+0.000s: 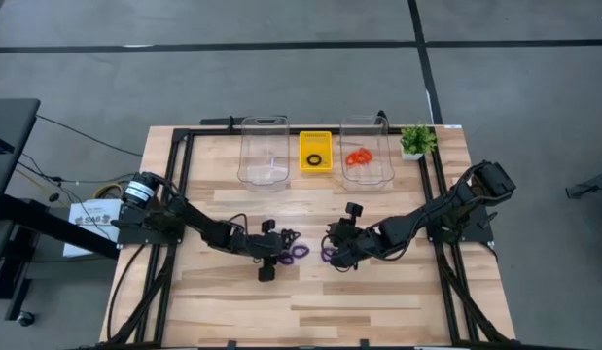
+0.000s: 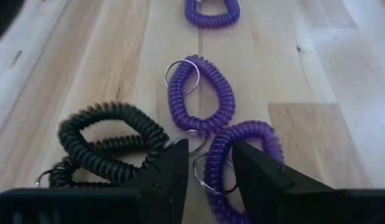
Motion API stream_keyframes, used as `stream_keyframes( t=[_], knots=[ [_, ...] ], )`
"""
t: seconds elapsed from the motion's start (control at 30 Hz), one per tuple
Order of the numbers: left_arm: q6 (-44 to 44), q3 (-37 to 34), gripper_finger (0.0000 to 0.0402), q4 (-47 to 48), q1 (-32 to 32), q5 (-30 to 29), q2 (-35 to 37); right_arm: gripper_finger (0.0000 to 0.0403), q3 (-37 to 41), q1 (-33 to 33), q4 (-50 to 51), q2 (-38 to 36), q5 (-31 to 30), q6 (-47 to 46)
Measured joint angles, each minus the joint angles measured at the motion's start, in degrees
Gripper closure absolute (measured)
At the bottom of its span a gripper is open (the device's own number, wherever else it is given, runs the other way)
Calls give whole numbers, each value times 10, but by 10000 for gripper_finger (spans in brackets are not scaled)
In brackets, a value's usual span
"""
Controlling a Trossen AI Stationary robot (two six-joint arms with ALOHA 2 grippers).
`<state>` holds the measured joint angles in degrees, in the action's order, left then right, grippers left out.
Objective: Sort spring keychains
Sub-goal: Put the right black spring keychain into the yellow bin
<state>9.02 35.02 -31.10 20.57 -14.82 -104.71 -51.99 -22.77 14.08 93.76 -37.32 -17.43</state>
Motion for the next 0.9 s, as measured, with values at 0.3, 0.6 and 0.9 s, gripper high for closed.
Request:
stream_keyframes(
  t=[0.3,0.6,0.9],
  knots=[
    [4,3,279,0,-1,-1,35,328,0,0,4,0,0,0],
    [7,3,279,2,-1,-2,30,328,0,0,4,0,0,0],
    [10,3,279,3,-1,-6,30,328,0,0,4,0,0,-1]
  ],
)
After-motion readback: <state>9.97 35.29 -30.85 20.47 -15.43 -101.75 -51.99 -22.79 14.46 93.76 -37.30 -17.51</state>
